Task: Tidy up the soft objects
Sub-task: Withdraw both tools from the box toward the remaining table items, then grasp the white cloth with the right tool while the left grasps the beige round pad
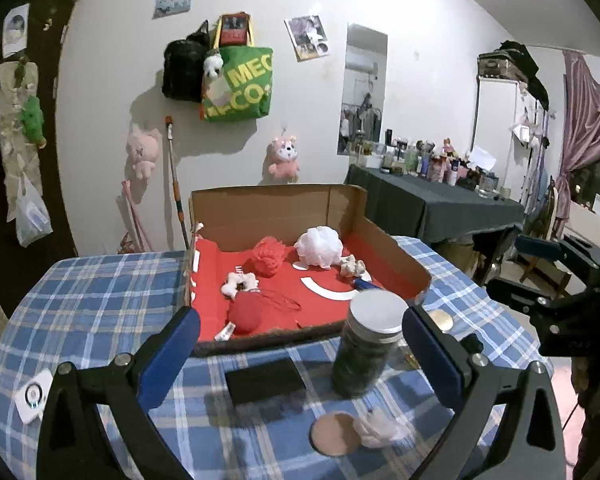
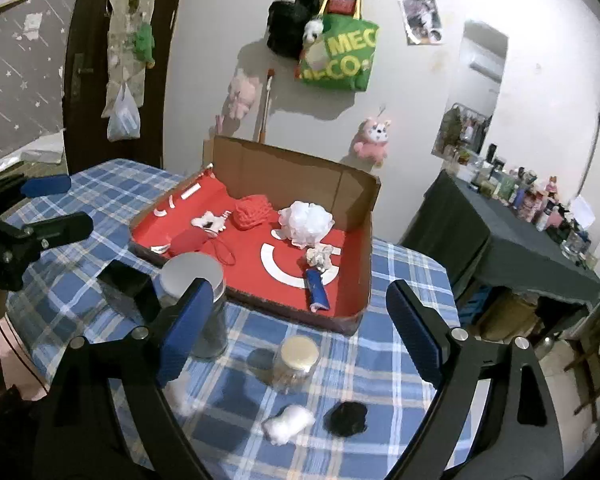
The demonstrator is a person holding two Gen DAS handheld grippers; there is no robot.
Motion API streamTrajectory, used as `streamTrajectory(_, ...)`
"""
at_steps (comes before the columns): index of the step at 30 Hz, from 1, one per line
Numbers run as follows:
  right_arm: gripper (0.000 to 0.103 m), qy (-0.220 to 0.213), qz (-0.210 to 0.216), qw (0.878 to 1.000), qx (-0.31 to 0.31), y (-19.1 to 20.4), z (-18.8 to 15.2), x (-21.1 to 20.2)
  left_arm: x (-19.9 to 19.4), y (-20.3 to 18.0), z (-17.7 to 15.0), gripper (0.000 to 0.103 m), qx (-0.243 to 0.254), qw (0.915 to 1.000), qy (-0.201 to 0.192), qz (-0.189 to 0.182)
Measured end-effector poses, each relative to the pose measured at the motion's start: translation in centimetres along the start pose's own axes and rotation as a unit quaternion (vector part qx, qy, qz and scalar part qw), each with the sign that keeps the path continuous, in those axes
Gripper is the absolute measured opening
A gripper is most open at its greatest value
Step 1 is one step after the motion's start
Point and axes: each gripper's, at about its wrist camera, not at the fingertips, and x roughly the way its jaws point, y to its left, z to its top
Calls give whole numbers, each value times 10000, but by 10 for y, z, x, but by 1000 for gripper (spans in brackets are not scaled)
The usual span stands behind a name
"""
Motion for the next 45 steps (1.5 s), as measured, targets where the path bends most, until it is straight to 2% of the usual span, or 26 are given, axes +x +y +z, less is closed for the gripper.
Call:
streamTrajectory(5, 90, -221, -65, 9994, 267, 7, -27, -19, -10, -14, -27, 103, 115, 9995, -213, 177)
streamTrajectory(8, 90, -248, -152, 9985, 463, 7, -45, -21, -9, -18, -42, 103, 65, 9997, -168, 179)
streamTrajectory(16, 90, -73, -398, 9956, 842, 6, -90, -5, 18, -23, -88, 103, 105, 9990, 256, 351)
streamTrajectory(20, 90, 155, -257, 9936, 1093, 4, -111, 12, 36, -21, -106, 103, 30, 9980, 566, 279)
streamTrajectory(24, 90, 434, -227, 9917, 1187, 4, -129, 31, 49, -19, -120, 103, 56, 9960, 816, 360)
streamTrajectory(30, 90, 689, -348, 9908, 1115, 4, -142, 49, 66, -15, -129, 103, 9, 9921, 1232, 258)
streamTrajectory(37, 90, 892, -456, 9890, 1091, -4, -143, 64, 81, -19, -127, 103, 147, 9883, 1512, 159)
streamTrajectory(45, 90, 1088, -232, 9880, 1068, -5, -143, 81, 96, -20, -122, 102, 265, 9835, 1787, 121)
